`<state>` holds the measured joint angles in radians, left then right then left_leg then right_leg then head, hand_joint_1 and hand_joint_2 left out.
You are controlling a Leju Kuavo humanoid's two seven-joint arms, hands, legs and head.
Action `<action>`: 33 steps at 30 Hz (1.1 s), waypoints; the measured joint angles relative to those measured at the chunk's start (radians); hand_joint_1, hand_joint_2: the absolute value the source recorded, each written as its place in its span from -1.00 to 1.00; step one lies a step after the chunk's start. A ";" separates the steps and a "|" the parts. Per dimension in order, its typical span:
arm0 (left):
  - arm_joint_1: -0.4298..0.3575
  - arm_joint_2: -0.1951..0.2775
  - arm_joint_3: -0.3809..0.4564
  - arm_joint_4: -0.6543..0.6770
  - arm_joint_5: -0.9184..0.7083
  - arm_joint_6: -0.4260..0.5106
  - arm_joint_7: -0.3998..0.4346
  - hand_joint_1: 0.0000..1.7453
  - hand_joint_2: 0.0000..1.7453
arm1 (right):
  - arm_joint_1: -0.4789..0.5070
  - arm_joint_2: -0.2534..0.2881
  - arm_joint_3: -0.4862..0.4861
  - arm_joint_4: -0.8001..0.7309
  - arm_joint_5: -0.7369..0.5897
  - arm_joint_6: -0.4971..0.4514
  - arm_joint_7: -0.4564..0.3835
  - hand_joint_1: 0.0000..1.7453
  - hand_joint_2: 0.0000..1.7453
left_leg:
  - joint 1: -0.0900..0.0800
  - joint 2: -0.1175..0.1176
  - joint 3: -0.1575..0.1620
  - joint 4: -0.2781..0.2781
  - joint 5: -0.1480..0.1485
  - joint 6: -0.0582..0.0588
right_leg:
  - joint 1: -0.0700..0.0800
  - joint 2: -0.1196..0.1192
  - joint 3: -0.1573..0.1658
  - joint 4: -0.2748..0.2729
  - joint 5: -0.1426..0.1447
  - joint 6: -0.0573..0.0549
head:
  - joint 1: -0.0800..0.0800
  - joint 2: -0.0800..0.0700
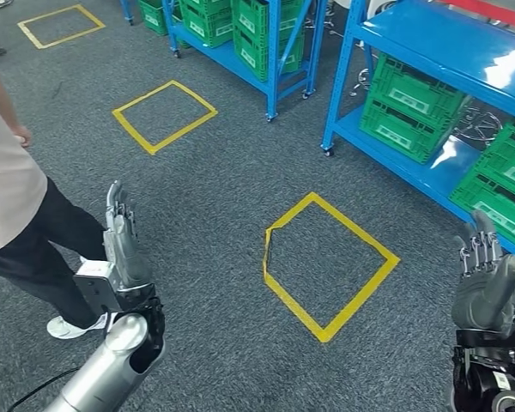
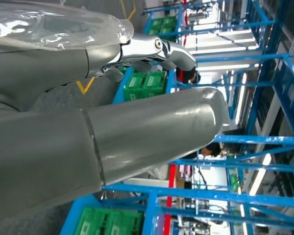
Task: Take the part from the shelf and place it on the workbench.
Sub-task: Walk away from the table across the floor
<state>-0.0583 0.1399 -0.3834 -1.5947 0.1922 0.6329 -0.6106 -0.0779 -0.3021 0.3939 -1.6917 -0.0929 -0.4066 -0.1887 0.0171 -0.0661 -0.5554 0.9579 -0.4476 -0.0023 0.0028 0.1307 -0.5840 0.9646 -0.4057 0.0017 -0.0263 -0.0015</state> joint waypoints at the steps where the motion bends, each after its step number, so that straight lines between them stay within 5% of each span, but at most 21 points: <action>1: -0.001 0.000 0.000 0.000 0.000 0.000 0.000 -1.00 -1.00 | 0.003 0.000 -0.003 0.000 0.000 0.000 0.000 -1.00 -1.00 | 0.000 0.013 0.001 -0.002 0.001 0.007 | -0.002 0.010 -0.003 -0.001 0.001 0.007 | 0.000 0.000; 2: -0.003 0.000 0.000 0.000 0.000 0.000 0.000 -1.00 -1.00 | 0.005 0.000 -0.006 0.000 0.000 0.000 0.000 -1.00 -1.00 | -0.001 0.024 0.003 -0.006 0.003 0.013 | -0.002 0.004 -0.005 0.001 -0.001 0.012 | 0.001 0.000; 4: -0.005 -0.001 0.000 0.001 0.000 0.000 0.000 -1.00 -1.00 | 0.007 0.000 -0.012 0.000 0.000 0.000 0.000 -1.00 -1.00 | 0.001 0.047 0.009 -0.016 0.007 0.024 | -0.001 -0.046 -0.028 0.050 -0.034 0.023 | 0.005 0.000; 6: -0.004 -0.001 0.000 0.001 0.000 0.000 0.000 -1.00 -1.00 | 0.008 0.000 -0.015 0.000 0.000 0.000 0.000 -1.00 -1.00 | -0.002 0.071 0.011 -0.019 0.006 0.031 | -0.005 -0.103 -0.086 0.178 -0.101 0.032 | 0.010 0.000; 8: -0.003 -0.001 0.000 0.002 0.000 0.000 0.000 -1.00 -1.00 | 0.010 0.000 -0.015 0.000 0.001 0.000 0.000 -1.00 -1.00 | -0.003 0.097 0.012 -0.019 0.003 0.032 | -0.011 -0.118 -0.136 0.285 -0.138 0.040 | 0.010 0.000; 9: -0.003 -0.001 0.000 0.003 0.000 0.000 0.000 -1.00 -1.00 | 0.010 0.000 -0.016 0.000 0.001 0.000 0.000 -1.00 -1.00 | -0.003 0.109 0.013 -0.018 0.000 0.032 | -0.014 -0.122 -0.137 0.288 -0.129 0.042 | 0.010 0.000; 12: -0.003 -0.001 0.000 0.004 0.000 0.000 0.000 -1.00 -1.00 | 0.009 0.000 -0.019 0.000 0.001 0.000 0.000 -1.00 -1.00 | -0.003 0.143 0.026 -0.018 -0.010 0.022 | -0.011 -0.166 -0.042 0.108 -0.037 0.041 | 0.011 0.000; 15: -0.005 -0.001 -0.001 0.006 0.001 0.000 0.000 -1.00 -1.00 | 0.007 0.000 -0.021 0.000 0.002 0.002 -0.001 -1.00 -1.00 | -0.011 0.173 0.034 -0.016 -0.019 0.008 | 0.004 -0.206 0.007 0.004 -0.016 0.022 | 0.010 0.000; 17: -0.007 -0.001 -0.001 0.006 0.001 0.000 0.000 -1.00 -1.00 | 0.008 0.000 -0.022 0.000 0.002 0.002 -0.002 -1.00 -1.00 | -0.010 0.188 0.040 -0.015 -0.025 -0.003 | 0.004 -0.180 0.007 -0.002 -0.014 0.007 | 0.008 0.000; 19: -0.009 -0.001 -0.001 0.007 0.001 0.000 0.000 -1.00 -1.00 | 0.006 0.000 -0.023 -0.001 0.003 0.002 -0.002 -1.00 -1.00 | -0.005 0.149 0.028 0.026 -0.054 -0.013 | -0.002 -0.155 0.013 -0.010 -0.011 -0.005 | 0.006 0.000; 21: -0.006 0.000 -0.001 0.007 0.001 0.000 0.000 -1.00 -1.00 | 0.005 0.000 -0.024 -0.002 0.004 0.002 -0.003 -1.00 -1.00 | -0.002 0.092 -0.033 0.149 -0.112 -0.018 | -0.004 -0.132 0.016 -0.013 -0.009 -0.013 | 0.001 0.000; 23: -0.001 0.002 -0.001 0.009 0.002 0.000 0.000 -1.00 -1.00 | 0.006 0.000 -0.024 -0.002 0.005 0.002 -0.003 -1.00 -1.00 | -0.002 0.075 -0.106 0.275 -0.151 -0.020 | -0.004 -0.105 0.016 -0.012 -0.009 -0.017 | -0.002 0.000; 24: 0.001 0.002 -0.001 0.009 0.002 0.000 0.000 -1.00 -1.00 | 0.007 0.000 -0.023 -0.002 0.005 0.002 -0.003 -1.00 -1.00 | -0.002 0.072 -0.122 0.291 -0.142 -0.019 | -0.004 -0.089 0.017 -0.012 -0.009 -0.017 | -0.003 0.000; 26: 0.001 0.003 -0.001 0.010 0.002 0.000 0.001 -1.00 -1.00 | 0.008 0.000 -0.024 -0.002 0.005 0.002 -0.003 -1.00 -1.00 | -0.001 0.064 -0.097 0.208 -0.074 -0.016 | -0.004 -0.058 0.019 -0.010 -0.010 -0.016 | -0.003 0.000; 28: 0.000 0.004 -0.001 0.010 0.002 0.000 0.001 -1.00 -1.00 | 0.008 0.000 -0.025 -0.002 0.005 0.002 -0.003 -1.00 -1.00 | 0.003 0.024 -0.042 0.069 -0.007 -0.011 | -0.005 -0.030 0.016 -0.004 -0.013 -0.010 | -0.003 0.000; 30: -0.001 0.004 -0.001 0.010 0.002 0.000 0.001 -1.00 -1.00 | 0.009 0.000 -0.027 -0.002 0.005 0.002 -0.004 -1.00 -1.00 | 0.005 0.001 -0.016 0.007 0.011 -0.005 | -0.004 -0.006 0.009 0.001 -0.015 -0.001 | -0.003 0.000; 32: -0.003 0.004 -0.001 0.010 0.001 0.000 0.001 -1.00 -1.00 | 0.012 0.000 -0.030 -0.003 0.005 0.001 -0.005 -1.00 -1.00 | 0.002 0.021 -0.013 0.001 0.011 0.004 | -0.006 0.008 0.005 0.001 -0.015 0.010 | -0.002 0.000; 33: -0.005 0.003 -0.001 0.009 0.000 0.000 0.002 -1.00 -1.00 | 0.014 0.000 -0.032 -0.003 0.005 0.001 -0.006 -1.00 -1.00 | 0.002 0.031 -0.010 -0.003 0.012 0.010 | -0.006 -0.006 0.001 0.008 -0.022 0.016 | -0.001 0.000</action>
<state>-0.0630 0.1431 -0.3843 -1.5852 0.1922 0.6330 -0.6086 -0.0634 -0.3021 0.3621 -1.6947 -0.0881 -0.4060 -0.1951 0.0188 -0.0350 -0.5649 0.9553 -0.4356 0.0077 -0.0036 0.1243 -0.5828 0.9731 -0.4273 0.0176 -0.0277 -0.0015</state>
